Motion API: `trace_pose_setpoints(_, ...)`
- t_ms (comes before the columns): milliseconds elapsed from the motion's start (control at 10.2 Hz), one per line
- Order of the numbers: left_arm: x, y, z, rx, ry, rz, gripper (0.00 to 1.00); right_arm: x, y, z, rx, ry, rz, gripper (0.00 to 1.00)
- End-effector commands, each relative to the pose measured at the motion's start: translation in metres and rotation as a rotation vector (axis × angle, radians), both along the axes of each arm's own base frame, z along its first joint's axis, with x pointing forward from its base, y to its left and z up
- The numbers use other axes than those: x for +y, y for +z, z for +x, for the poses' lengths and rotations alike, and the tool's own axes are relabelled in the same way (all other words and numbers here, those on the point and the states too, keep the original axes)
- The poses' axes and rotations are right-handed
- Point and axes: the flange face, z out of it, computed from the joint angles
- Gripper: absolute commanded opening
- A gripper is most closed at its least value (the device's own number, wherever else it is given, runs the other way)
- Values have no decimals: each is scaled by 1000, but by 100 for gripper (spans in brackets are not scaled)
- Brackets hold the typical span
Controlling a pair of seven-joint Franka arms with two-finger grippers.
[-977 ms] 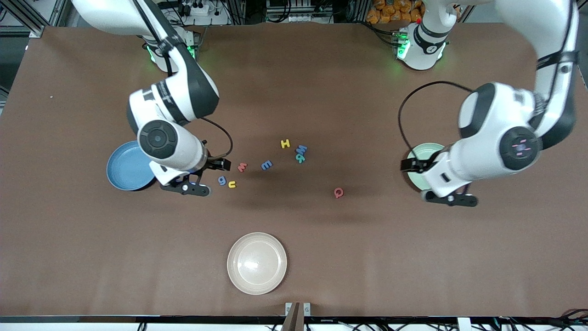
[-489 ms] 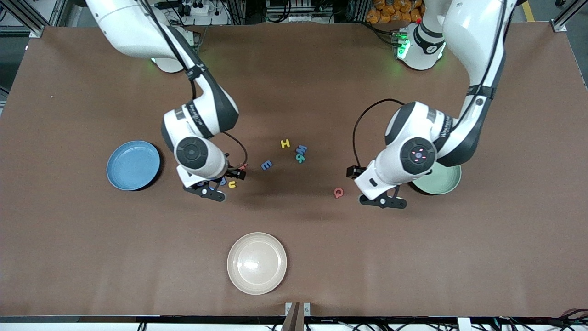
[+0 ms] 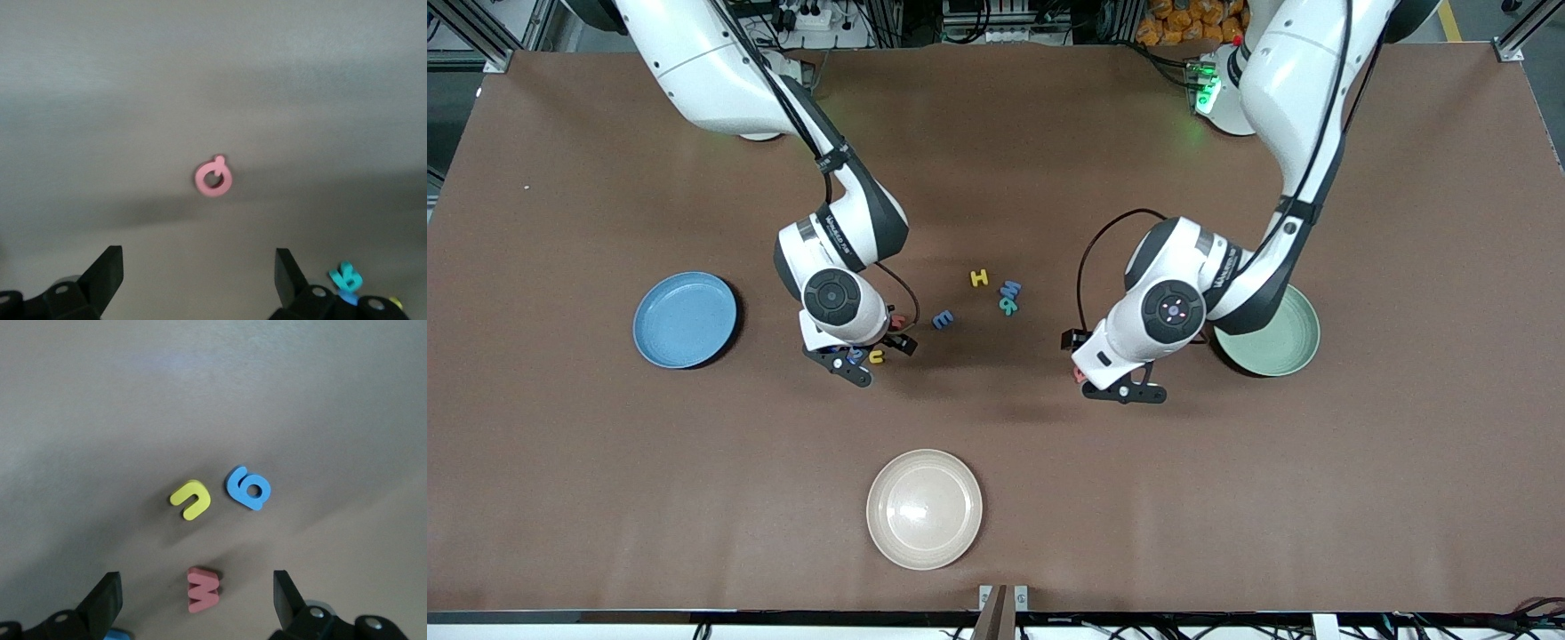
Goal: Sort upper and lower case letters into plates
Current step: 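Grasp the pink w with the right gripper while the left grasps pink a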
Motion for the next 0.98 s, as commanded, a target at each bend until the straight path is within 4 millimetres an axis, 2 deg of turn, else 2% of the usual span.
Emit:
trace_pose_setpoints(0,-36,-39,-20,1,59,26,100,-5,-13,-11,-30,-85,12,100)
trace_pose_setpoints(98,-38,-51,-22,10,83,37,100,-6,-16,-13,-36,-86,15,100)
trace_pose_setpoints(195,-37,-54,-21,7,82,41,100,-8,-23,-20,-49,-84,22,100)
trace_pose_setpoints(391,-33,-53,-18,-35,32,83,100,2,-25,-32,-52,-66,33,100)
trace_pose_setpoints(586,-38,-51,-20,-64,7,110,100,3,-27,-38,-42,-56,27,100)
trace_pose_setpoints(684,-24,-51,-9,-65,34,110,100,2,-23,-38,-42,-54,27,100)
trace_pose_setpoints(782,-27,-53,-12,-67,26,114,100,1,-22,-39,-34,-49,23,99)
trace_pose_setpoints(879,-26,-58,-11,-73,15,114,100,1,-22,-39,-34,-46,24,91)
